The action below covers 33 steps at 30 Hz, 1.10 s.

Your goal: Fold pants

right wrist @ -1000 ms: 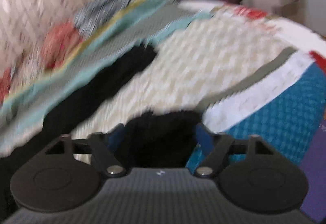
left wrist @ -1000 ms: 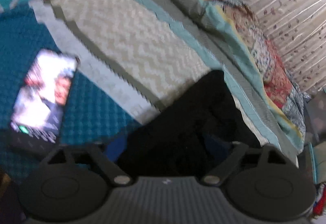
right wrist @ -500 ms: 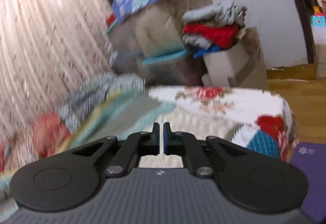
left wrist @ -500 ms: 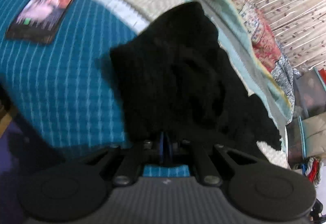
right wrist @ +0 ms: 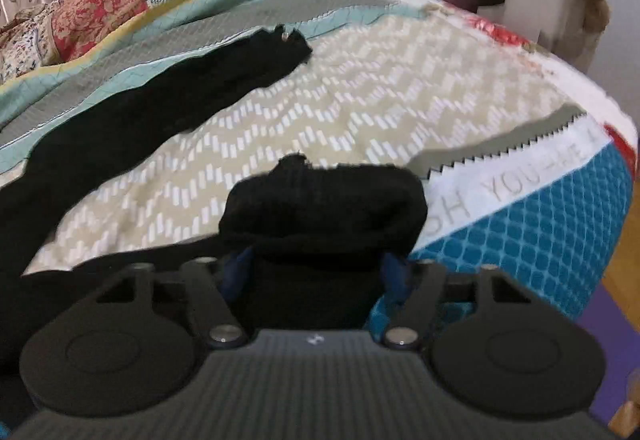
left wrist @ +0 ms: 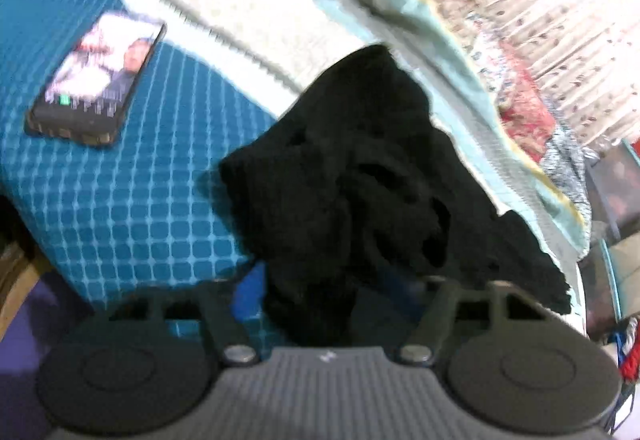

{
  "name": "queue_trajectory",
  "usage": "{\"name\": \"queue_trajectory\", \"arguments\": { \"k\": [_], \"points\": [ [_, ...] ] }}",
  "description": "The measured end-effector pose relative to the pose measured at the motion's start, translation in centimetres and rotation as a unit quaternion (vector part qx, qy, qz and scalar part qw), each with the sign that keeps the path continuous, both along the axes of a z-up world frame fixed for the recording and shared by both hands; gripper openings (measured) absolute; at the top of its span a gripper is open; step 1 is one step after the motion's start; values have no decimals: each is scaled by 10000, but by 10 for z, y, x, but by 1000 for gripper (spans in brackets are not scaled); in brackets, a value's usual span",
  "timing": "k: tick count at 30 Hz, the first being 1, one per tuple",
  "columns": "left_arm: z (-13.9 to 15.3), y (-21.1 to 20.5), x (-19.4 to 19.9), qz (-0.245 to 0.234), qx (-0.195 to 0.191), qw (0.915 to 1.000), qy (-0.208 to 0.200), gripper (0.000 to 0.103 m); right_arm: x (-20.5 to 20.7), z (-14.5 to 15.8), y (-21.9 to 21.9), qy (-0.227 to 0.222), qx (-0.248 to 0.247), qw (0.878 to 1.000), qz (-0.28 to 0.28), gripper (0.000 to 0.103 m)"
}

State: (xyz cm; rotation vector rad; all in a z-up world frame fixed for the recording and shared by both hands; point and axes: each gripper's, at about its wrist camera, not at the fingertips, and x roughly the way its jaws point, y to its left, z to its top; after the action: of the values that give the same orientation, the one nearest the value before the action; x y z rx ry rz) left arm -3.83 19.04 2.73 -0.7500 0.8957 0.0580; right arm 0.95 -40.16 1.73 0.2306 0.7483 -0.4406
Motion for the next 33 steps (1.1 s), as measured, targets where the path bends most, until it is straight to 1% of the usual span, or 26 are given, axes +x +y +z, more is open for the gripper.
{"name": "queue_trajectory", "arguments": {
  "k": [1, 2, 3, 4, 5, 6, 7, 8, 10, 11, 12, 13, 14, 15, 16, 17, 18, 19, 20, 22, 24, 25, 29, 31, 32, 33],
  "points": [
    [-3, 0, 2, -5, -101, 9999, 55, 16, 1, 5, 0, -21, -47, 10000, 7, 24],
    [-5, 1, 3, -27, -203, 9998, 53, 11, 2, 14, -1, -116, 24, 9999, 22, 21],
    [-4, 1, 2, -52, -274, 9996, 6, 11, 0, 29, -4, -388, 147, 9991, 50, 21],
    [-2, 1, 0, -59, -334, 9994, -61, 11, -3, 47, -9, -795, 265, 9964, 103, 20],
    [1, 3, -2, -65, -425, 9990, -157, 11, -12, 74, -16, -1372, 426, 9895, 145, 20],
    [4, 5, -4, -51, -515, 9984, -241, 11, -21, 95, -24, -1879, 616, 9801, 153, 20],
    [5, 8, -7, -27, -624, 9975, -317, 10, -31, 113, -35, -2442, 827, 9661, 160, 20],
    [6, 12, -10, -10, -757, 9964, -374, 6, -46, 132, -48, -3101, 1031, 9449, 191, 21],
    [2, 16, -15, -30, -743, 9967, -313, 6, -68, 148, -69, -3806, 1161, 9171, 242, 22],
    [-2, 15, -16, -54, -679, 9974, -215, 6, -77, 149, -79, -3923, 1059, 9136, 130, 22],
    [-7, 14, -17, -68, -635, 9979, -101, 7, -85, 144, -89, -3849, 866, 9187, -174, 25],
    [-13, 13, -18, -66, -629, 9980, 24, 7, -91, 134, -99, -3628, 722, 9272, -594, 39],
    [-21, 14, -21, -26, -691, 9975, 159, 8, -99, 119, -111, -3246, 665, 9371, -1102, 50],
    [-25, 17, -23, 27, -803, 9966, 194, 10, -107, 102, -121, -2814, 644, 9442, -1585, 49],
    [-26, 20, -25, 91, -919, 9955, 188, 12, -117, 85, -129, -2481, 647, 9472, -1924, 49],
    [-24, 24, -25, 149, -995, 9948, 156, 17, -131, 70, -133, -2342, 677, 9467, -2105, 49],
    [-20, 29, -25, 245, -948, 9951, 121, 30, -143, 59, -134, -2284, 690, 9452, -2227, 49],
    [-15, 34, -25, 340, -830, 9960, 60, 38, -153, 52, -135, -2212, 688, 9445, -2329, 49],
    [-8, 39, -25, 459, -635, 9969, -37, 49, -159, 47, -135, -2164, 686, 9449, -2358, 49],
    [1, 45, -19, 537, -401, 9977, -131, 53, -162, 45, -134, -2096, 688, 9485, -2274, 49],
    [4, 48, -9, 546, -373, 9977, -151, 64, -157, 50, -124, -2079, 619, 9540, -2071, 50],
    [3, 46, -5, 523, -367, 9978, -159, 66, -151, 52, -121, -2079, 590, 9567, -1949, 52],
    [-6, 27, 15, 407, -104, 9991, -3, 66, -113, 54, -98, -2007, 608, 9686, -1334, 59],
    [-8, 19, 18, 329, 22, 9995, 2, 58, -93, 48, -88, -1887, 692, 9741, -1040, 63],
    [-8, 15, 20, 244, 47, 9997, 20, 50, -83, 42, -83, -1813, 769, 9761, -917, 64],
    [-7, 12, 21, 179, 26, 9998, 16, 47, -74, 36, -80, -1749, 853, 9771, -867, 64]
  ]
}}
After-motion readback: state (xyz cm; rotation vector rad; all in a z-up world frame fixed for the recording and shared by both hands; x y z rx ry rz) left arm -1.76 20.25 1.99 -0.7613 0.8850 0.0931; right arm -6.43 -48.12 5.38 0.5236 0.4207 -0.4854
